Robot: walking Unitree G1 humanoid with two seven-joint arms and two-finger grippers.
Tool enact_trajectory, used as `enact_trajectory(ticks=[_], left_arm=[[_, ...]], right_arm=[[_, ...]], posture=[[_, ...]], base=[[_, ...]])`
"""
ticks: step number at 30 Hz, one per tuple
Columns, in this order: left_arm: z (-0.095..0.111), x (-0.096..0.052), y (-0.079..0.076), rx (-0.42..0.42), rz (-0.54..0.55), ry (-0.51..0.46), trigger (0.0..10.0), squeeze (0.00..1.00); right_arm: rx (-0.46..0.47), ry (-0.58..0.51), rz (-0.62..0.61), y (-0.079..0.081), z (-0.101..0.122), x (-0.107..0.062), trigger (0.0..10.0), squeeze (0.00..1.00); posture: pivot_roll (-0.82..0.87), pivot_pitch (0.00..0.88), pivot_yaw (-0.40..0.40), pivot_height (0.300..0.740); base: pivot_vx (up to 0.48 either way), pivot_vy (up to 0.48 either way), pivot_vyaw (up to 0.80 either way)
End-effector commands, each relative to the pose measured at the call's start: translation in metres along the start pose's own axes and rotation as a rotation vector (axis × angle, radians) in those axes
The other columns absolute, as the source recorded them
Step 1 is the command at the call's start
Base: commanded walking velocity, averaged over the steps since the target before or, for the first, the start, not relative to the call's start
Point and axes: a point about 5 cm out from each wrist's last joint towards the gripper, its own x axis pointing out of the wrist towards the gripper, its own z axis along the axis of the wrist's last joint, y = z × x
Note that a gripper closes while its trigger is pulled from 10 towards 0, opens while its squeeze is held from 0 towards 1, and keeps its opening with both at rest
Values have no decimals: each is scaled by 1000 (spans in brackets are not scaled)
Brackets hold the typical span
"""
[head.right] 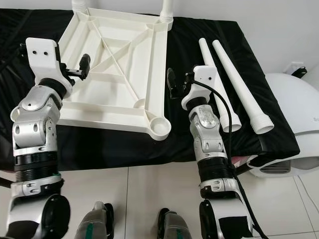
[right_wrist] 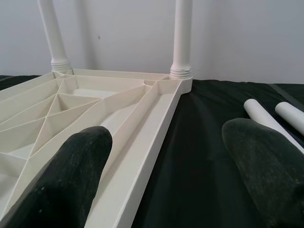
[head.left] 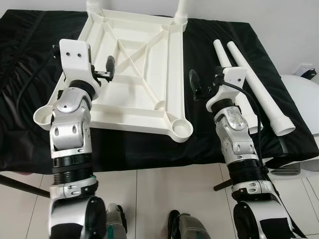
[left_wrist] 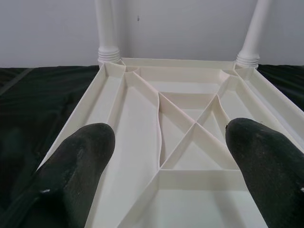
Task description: Building children table
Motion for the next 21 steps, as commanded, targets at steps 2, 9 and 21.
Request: enact_trajectory(ticks=[2, 9, 21], left_arm=[[-3, -6, 2, -8, 21, -23, 10000, 0], [-1, -23, -7, -1, 16, -102, 10000, 0], [-9, -54, -14, 43, 16, -160, 10000, 0]], right_arm=[[-20, 11, -38, -7, -3, -2, 10000, 0], [-52, -73, -19, -5, 5, -15, 10000, 0], [-23, -113, 38, 19, 1, -46, 10000, 0]], posture=[[90, 122, -64, 740], [87, 103, -64, 740], [81, 95, -51, 740]], base=[[0, 0, 0], [0, 0, 0], [0, 0, 0]])
